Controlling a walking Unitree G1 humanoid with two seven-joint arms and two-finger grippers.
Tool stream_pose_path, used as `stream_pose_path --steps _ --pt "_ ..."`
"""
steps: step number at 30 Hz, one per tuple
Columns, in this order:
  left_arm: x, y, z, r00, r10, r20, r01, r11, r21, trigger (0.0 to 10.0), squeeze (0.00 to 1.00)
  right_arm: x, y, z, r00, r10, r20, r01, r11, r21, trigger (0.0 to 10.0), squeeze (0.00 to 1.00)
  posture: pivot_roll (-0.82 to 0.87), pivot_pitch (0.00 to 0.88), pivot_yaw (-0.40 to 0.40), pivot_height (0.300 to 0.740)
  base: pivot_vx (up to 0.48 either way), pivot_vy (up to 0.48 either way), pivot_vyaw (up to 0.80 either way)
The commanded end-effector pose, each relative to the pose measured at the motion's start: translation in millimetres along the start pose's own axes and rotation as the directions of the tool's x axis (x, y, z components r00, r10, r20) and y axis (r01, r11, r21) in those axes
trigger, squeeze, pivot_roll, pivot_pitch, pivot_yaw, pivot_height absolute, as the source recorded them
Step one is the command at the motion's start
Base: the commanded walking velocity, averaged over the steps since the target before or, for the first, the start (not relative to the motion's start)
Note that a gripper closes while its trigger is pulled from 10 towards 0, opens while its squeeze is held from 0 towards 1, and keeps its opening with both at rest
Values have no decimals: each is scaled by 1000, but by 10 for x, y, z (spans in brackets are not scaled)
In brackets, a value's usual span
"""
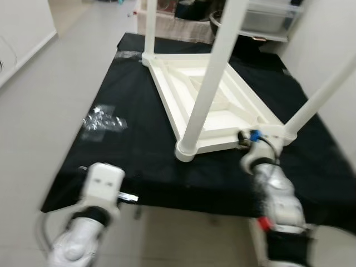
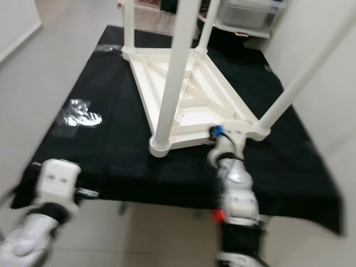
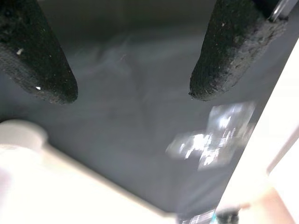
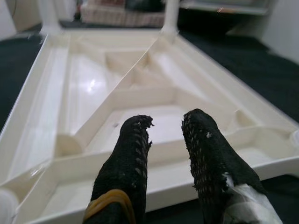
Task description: Building children table
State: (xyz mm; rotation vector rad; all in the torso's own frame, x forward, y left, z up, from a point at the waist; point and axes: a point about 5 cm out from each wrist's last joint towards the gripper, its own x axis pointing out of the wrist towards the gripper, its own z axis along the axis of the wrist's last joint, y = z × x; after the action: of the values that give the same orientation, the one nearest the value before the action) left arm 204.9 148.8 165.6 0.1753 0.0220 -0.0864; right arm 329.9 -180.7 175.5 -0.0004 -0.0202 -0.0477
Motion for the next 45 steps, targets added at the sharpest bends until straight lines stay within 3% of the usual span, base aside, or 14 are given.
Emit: stream_pose_path --steps 1,13,14,19,20,22,23,25,26,29,31,33,40,45 --pt "-20 -45 -29 1000 -23 -16 23 1000 -6 10000 0 22 -161 -71 998 -55 -31 55 998 -3 10000 0 103 121 -172 740 0 0 0" --pt "14 -71 -10 999 -44 -15 44 998 -33 10000 0 506 -238 84 986 73 -152 -99 980 -172 10000 0 89 146 -170 740 0 0 0" --pt "10 -103 -2 998 -66 -11 66 997 -43 10000 0 582 -188 145 980 128 -155 -160 963 -218 10000 1000 89 154 -172 740 0 0 0" --pt "-4 -150 14 995 -99 -5 98 993 -61 10000 0 687 -79 260 963 215 -161 -255 918 -305 10000 1000 87 164 -172 740 0 0 0" --pt "-20 -180 24 993 -118 -5 117 991 -65 10000 0 736 6 315 946 264 -187 -316 874 -368 10000 1000 83 179 -177 740 0 0 0" --pt "-83 -244 37 988 -153 -7 152 985 -83 10000 0 785 163 330 869 347 -352 -494 608 -621 10000 0 73 207 -181 740 0 0 0" --pt "-83 -244 37 988 -153 -7 152 985 -83 10000 0 785 163 330 869 347 -352 -494 608 -621 10000 0 73 207 -181 740 0 0 0" --pt "-140 -285 32 984 -176 -16 174 980 -92 10000 0 805 192 353 822 336 -459 -566 392 -725 10000 0 72 217 -186 740 0 0 0" --pt "-140 -285 32 984 -176 -16 174 980 -92 10000 0 805 192 353 822 336 -459 -566 392 -725 10000 0 72 217 -186 740 0 0 0" --pt "-209 -319 10 981 -191 -36 186 977 -103 10000 0 811 155 420 748 287 -598 -649 131 -750 10000 0 66 239 -207 740 0 0 0" --pt "-209 -319 10 981 -191 -36 186 977 -103 10000 0 811 155 420 748 287 -598 -649 131 -750 10000 0 66 239 -207 740 0 0 0" --pt "-233 -330 2 980 -193 -43 188 976 -109 10000 0 830 147 497 748 243 -618 -642 28 -766 10000 0 61 246 -215 740 0 0 0" --pt "-297 -365 -8 978 -201 -59 193 974 -120 10000 0 866 164 636 762 182 -622 -617 -88 -782 10000 0 58 253 -226 740 0 0 0" --pt "-348 -396 -12 977 -205 -66 194 971 -139 10000 0 841 345 602 704 193 -684 -655 -195 -730 10000 0 39 255 -234 740 0 0 0"
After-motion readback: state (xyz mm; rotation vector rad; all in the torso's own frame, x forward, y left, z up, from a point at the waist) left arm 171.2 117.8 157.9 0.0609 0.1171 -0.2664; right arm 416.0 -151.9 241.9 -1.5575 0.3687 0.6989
